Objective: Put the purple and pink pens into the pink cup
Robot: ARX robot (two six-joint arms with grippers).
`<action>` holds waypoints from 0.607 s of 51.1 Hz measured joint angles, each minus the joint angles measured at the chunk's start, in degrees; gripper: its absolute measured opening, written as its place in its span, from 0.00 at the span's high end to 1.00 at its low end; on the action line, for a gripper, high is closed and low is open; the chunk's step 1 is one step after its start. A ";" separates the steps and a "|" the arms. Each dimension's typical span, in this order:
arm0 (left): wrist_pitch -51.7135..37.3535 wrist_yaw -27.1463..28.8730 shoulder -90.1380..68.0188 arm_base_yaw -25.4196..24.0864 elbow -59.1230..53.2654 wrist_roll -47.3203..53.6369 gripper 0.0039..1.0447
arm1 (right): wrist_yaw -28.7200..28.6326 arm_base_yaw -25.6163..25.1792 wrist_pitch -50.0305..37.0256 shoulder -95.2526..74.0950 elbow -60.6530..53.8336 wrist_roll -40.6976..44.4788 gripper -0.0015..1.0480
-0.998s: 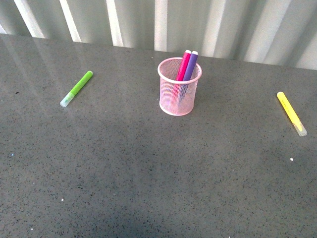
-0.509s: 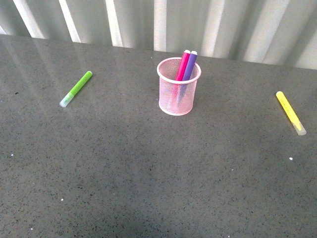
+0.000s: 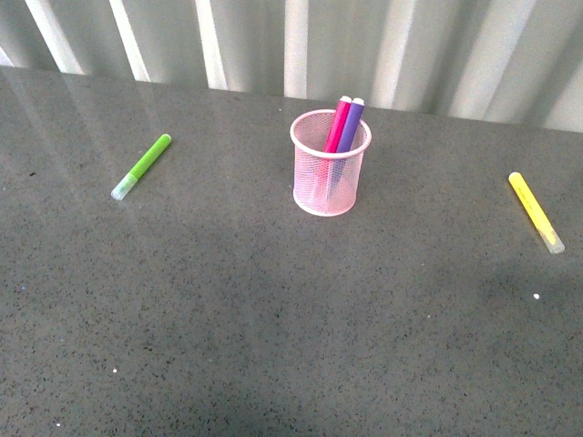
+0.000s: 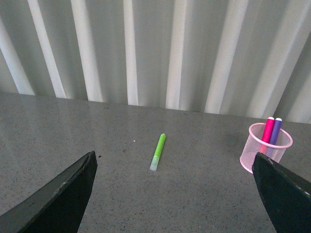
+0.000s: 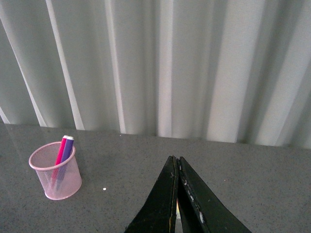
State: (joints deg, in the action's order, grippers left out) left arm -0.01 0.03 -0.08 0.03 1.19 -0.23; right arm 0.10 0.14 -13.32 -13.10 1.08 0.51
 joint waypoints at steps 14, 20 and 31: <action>0.00 0.00 0.00 0.00 0.00 -0.02 0.06 | 0.00 0.00 8.02 6.80 0.07 -0.02 0.97; 0.00 0.00 -0.02 0.00 0.00 0.00 0.06 | 0.02 0.00 12.96 12.81 0.07 -0.24 0.97; 0.00 0.00 -0.02 0.00 0.00 0.00 0.06 | 0.02 0.00 13.22 12.85 0.07 -0.37 0.97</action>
State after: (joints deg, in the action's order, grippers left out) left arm -0.01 0.03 -0.10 0.03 1.19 -0.23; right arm 0.12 0.14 -0.10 -0.25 1.15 0.14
